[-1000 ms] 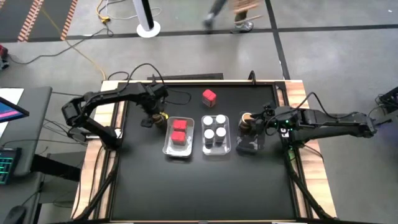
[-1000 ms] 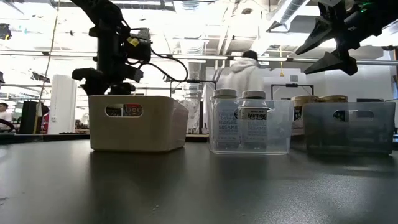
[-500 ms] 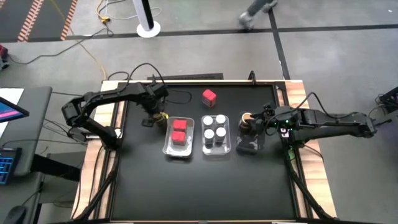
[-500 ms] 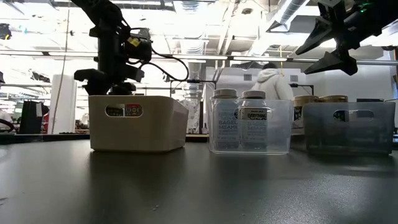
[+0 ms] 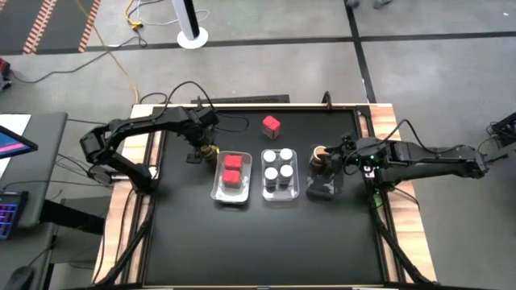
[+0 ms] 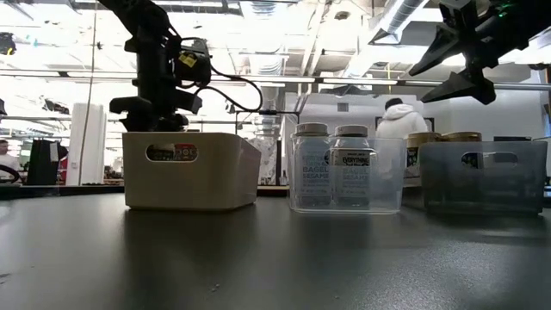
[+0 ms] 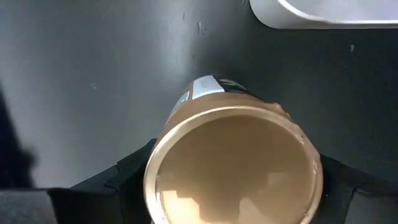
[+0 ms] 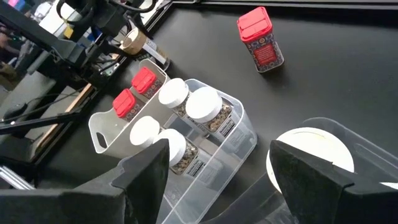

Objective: Sort spices by type
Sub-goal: Put the brown seasoning bottle into the black bin

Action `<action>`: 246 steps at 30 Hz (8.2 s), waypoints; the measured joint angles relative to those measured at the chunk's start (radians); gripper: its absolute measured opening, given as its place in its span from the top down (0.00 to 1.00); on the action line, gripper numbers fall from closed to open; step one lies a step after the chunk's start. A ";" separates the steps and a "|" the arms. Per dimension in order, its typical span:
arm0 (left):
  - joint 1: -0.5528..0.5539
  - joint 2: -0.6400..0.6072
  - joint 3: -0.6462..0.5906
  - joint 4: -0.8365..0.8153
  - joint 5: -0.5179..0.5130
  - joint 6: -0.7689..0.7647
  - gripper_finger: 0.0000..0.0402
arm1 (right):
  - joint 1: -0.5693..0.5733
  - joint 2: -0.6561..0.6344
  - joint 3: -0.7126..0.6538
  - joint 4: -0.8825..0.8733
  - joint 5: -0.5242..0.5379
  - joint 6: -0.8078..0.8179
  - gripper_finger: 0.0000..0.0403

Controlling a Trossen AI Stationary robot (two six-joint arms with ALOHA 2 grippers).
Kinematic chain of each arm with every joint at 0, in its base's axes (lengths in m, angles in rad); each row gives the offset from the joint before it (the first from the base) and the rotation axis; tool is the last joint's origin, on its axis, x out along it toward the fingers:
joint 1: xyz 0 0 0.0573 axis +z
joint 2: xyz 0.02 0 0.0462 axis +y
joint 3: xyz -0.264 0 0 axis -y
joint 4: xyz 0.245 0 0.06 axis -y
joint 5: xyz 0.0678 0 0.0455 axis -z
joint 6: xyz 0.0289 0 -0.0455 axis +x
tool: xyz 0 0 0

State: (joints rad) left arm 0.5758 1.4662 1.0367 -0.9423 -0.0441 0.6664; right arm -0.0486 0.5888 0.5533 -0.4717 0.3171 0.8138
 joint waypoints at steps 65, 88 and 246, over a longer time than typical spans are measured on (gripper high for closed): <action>0.036 -0.043 0.054 -0.021 -0.027 -0.479 0.10 | 0.000 0.000 0.000 -0.026 -0.001 0.092 0.25; 0.034 -0.042 0.053 0.007 -0.011 -0.677 0.10 | 0.000 0.000 0.000 -0.025 -0.001 0.070 0.25; -0.442 0.597 1.295 -0.208 0.113 -0.724 0.33 | -0.096 0.594 0.267 0.482 -0.398 -0.844 0.25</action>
State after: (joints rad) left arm 0.1337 2.0636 2.3314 -1.1504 0.0685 -0.0574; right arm -0.1448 1.1828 0.8200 0.0104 -0.0808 -0.0304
